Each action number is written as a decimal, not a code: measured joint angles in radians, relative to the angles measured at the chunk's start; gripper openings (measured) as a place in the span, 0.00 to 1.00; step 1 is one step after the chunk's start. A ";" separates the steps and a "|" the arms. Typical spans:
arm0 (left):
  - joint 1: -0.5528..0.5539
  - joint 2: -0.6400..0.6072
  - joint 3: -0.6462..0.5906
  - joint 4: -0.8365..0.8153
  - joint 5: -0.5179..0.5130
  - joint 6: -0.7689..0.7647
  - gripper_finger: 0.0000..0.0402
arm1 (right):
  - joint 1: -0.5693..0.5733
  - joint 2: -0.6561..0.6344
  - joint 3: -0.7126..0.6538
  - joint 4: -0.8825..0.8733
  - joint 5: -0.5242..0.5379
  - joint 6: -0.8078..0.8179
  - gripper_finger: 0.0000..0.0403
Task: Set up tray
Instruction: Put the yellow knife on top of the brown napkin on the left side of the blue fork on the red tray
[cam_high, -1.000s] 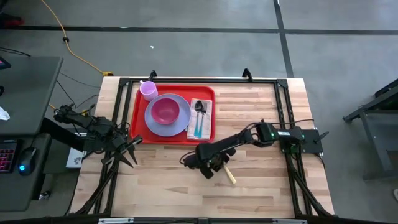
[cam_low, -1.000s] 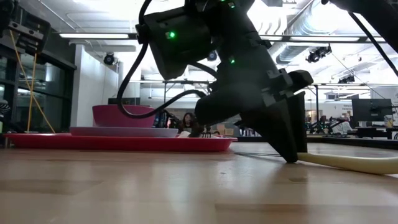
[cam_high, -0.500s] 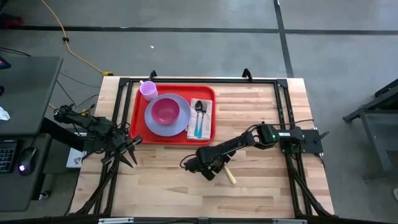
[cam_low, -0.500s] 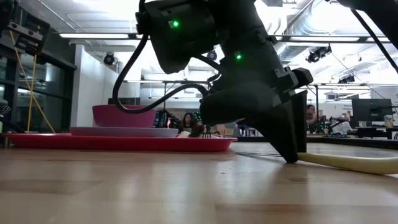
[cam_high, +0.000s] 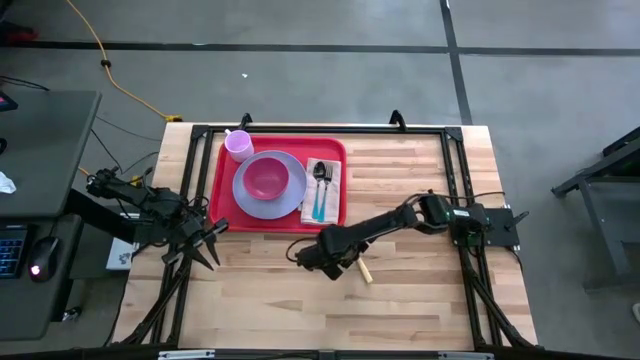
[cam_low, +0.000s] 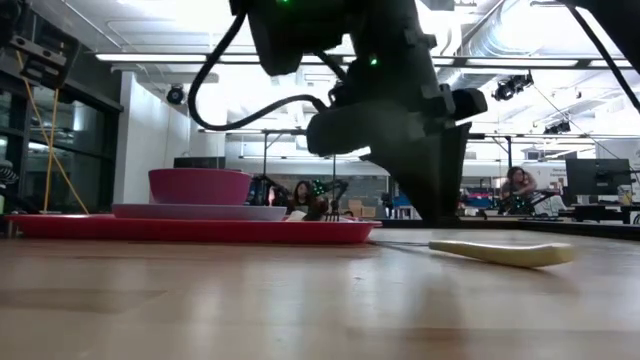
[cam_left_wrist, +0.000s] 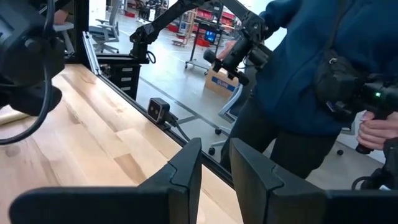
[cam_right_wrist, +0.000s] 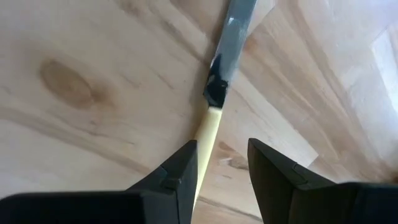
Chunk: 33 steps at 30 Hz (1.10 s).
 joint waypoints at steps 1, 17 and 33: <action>0.000 0.000 0.000 0.001 0.000 -0.002 0.29 | 0.000 -0.004 0.000 -0.001 -0.002 -0.004 0.30; 0.000 0.000 0.000 0.007 0.004 -0.025 0.29 | 0.004 -0.023 -0.089 0.077 -0.058 -0.031 0.30; 0.000 0.000 0.000 0.008 0.005 -0.066 0.29 | 0.007 -0.301 -0.448 0.414 -0.046 0.147 0.18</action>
